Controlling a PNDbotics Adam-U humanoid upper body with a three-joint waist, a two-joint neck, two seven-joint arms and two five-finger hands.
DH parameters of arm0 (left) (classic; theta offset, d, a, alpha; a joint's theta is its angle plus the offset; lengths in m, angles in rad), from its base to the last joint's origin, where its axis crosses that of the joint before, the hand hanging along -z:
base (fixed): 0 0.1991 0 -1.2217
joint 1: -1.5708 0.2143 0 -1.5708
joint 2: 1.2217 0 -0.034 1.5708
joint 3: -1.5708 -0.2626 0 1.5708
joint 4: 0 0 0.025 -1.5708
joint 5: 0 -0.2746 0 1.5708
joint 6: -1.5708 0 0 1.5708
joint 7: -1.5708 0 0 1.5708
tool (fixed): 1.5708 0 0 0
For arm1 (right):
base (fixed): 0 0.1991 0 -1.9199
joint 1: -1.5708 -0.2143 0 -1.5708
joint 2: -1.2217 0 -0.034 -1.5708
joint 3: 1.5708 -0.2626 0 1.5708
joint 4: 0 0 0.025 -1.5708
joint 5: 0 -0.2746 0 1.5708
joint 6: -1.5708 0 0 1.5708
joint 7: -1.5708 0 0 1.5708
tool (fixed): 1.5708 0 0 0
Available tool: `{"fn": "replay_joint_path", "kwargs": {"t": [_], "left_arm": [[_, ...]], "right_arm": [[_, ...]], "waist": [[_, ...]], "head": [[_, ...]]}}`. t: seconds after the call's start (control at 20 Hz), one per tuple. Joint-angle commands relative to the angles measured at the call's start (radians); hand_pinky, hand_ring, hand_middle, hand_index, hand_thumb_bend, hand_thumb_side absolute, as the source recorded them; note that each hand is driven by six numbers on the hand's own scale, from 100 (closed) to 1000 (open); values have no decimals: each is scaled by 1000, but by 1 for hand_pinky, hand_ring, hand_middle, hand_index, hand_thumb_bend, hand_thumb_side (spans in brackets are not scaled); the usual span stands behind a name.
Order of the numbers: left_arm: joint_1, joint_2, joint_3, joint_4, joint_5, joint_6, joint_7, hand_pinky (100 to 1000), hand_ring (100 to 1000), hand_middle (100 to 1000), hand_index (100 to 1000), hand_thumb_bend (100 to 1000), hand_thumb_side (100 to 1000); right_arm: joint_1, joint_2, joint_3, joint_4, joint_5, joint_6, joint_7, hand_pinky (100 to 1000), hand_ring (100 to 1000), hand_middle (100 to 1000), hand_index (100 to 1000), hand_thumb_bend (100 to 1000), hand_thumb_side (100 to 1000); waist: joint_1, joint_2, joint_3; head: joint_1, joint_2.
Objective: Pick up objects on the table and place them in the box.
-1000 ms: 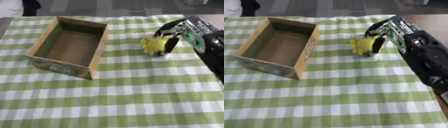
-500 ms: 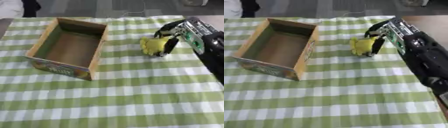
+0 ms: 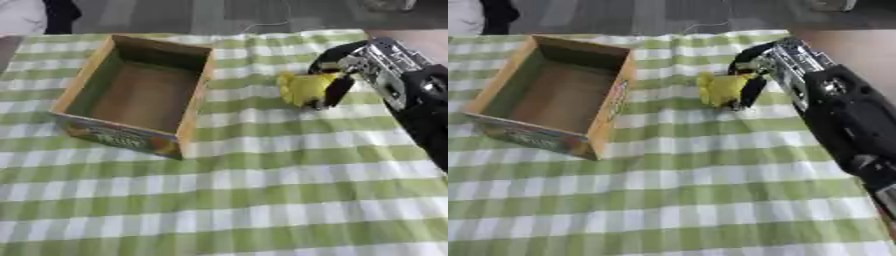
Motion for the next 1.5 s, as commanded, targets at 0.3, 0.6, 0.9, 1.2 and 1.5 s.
{"fn": "replay_joint_path", "kwargs": {"t": [0.3,0.6,0.9,1.2,1.5], "left_arm": [[-5,13,5,-19,-1,-1,-7,748,609,585,750,100,935],[-6,15,6,-19,0,2,-6,748,609,585,750,100,935],[-6,18,6,-19,1,3,-4,748,609,586,751,100,934],[-6,20,6,-19,3,3,-3,748,609,586,751,100,933],[-4,21,4,-19,5,2,-4,748,609,586,751,100,933]], "right_arm": [[-29,-19,-5,-19,-27,7,6,786,893,705,803,100,396],[-41,-27,-6,-54,-48,18,9,782,879,676,776,100,377],[-47,-43,-3,-124,-78,46,-13,775,855,608,723,100,362],[-54,-63,5,-231,-123,89,-33,771,830,533,661,100,368],[-82,-72,-3,-373,-172,153,-38,772,814,497,633,100,402]], "waist": [[-1,-18,-4],[-3,-22,-9],[-3,-26,-10],[-2,-28,-11],[-1,-31,-8]], "head": [[1,-7],[2,-6],[3,-5],[4,-5],[8,-5]]}}
